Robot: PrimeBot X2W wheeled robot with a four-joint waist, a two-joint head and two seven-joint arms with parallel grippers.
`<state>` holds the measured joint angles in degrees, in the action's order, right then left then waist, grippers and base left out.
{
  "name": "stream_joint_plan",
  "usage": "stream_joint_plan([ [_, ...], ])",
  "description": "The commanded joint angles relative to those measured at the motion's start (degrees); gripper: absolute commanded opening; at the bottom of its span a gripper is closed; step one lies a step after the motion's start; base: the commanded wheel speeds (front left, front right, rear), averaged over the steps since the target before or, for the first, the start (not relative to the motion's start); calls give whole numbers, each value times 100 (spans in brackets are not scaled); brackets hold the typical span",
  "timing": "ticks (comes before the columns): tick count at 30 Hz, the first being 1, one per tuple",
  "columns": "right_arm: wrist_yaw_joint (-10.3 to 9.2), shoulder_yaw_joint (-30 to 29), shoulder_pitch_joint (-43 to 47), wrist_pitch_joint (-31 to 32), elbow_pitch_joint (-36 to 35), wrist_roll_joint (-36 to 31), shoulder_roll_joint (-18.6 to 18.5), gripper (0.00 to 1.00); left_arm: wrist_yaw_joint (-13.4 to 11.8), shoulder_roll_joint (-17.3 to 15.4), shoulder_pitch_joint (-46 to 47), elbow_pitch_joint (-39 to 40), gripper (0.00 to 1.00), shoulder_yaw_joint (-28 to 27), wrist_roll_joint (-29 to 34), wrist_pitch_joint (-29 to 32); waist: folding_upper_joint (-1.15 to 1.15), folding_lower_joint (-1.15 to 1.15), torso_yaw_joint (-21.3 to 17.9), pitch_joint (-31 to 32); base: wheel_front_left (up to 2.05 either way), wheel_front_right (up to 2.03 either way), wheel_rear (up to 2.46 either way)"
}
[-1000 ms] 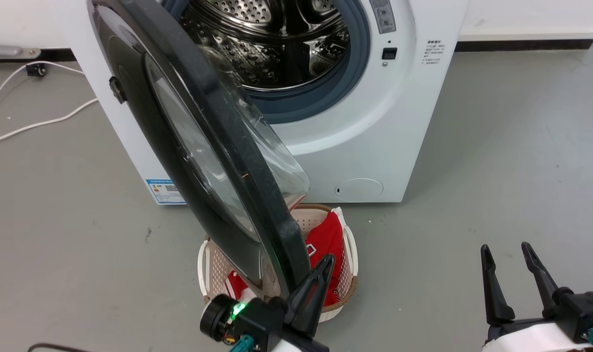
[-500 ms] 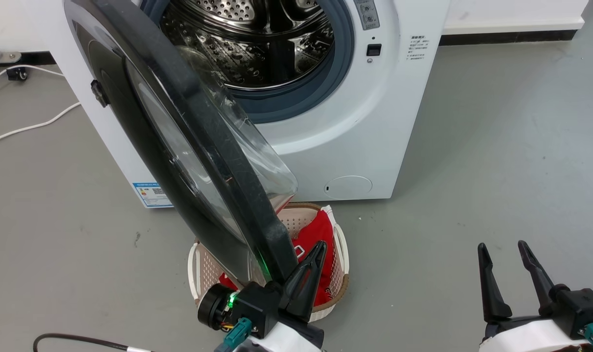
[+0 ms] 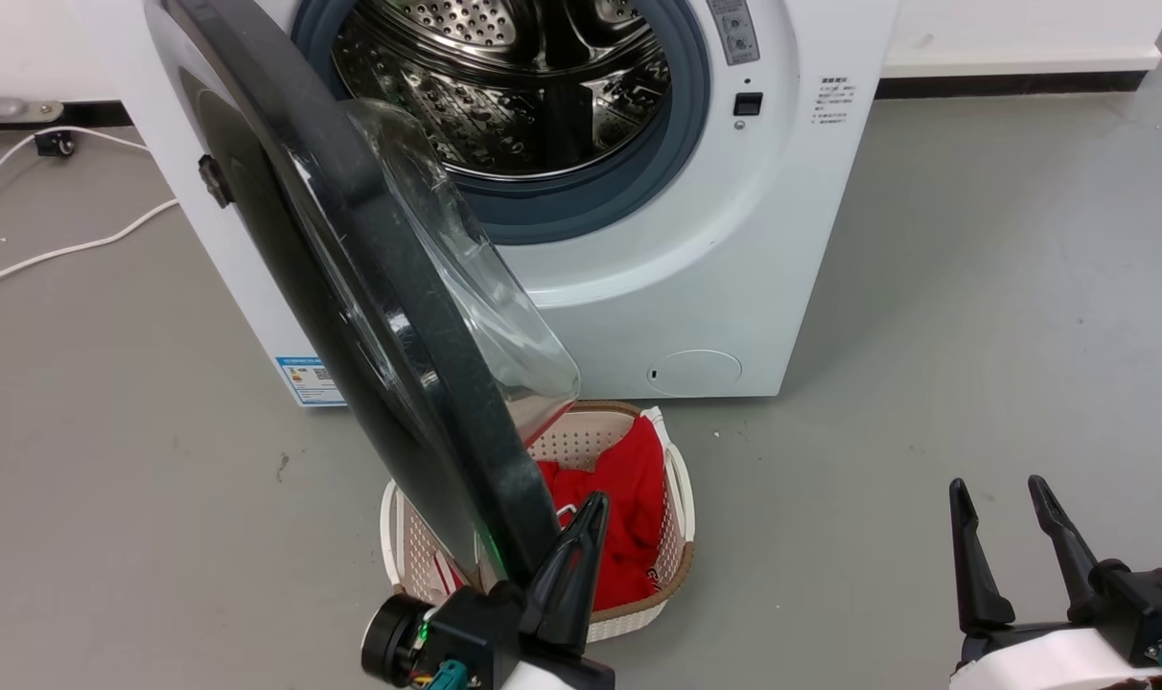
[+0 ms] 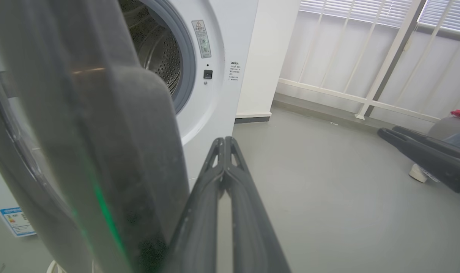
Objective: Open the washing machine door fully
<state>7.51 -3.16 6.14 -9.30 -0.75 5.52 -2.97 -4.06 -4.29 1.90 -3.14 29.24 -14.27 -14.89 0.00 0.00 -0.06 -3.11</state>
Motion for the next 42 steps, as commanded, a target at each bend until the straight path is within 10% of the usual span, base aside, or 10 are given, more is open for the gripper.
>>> stream_joint_plan([
  [1, -4, -15, 45, 0, 9, 27, 19, 100, -91, -76, -99, 44, 0, -110, -28, -27, 0, 0, 34, 24, 0, 0, 0],
  [21, -4, -71, 235, 5, -198, 35, 17, 100, -707, -491, -1101, 1301, 0, -386, -100, 397, 0, 0, 932, 269, 0, 0, 0],
  [42, -4, -71, 72, 15, -312, 5, 16, 100, -825, -839, -880, 837, 0, -1416, -676, 194, 0, 0, 1954, 8, 0, 0, 0],
])
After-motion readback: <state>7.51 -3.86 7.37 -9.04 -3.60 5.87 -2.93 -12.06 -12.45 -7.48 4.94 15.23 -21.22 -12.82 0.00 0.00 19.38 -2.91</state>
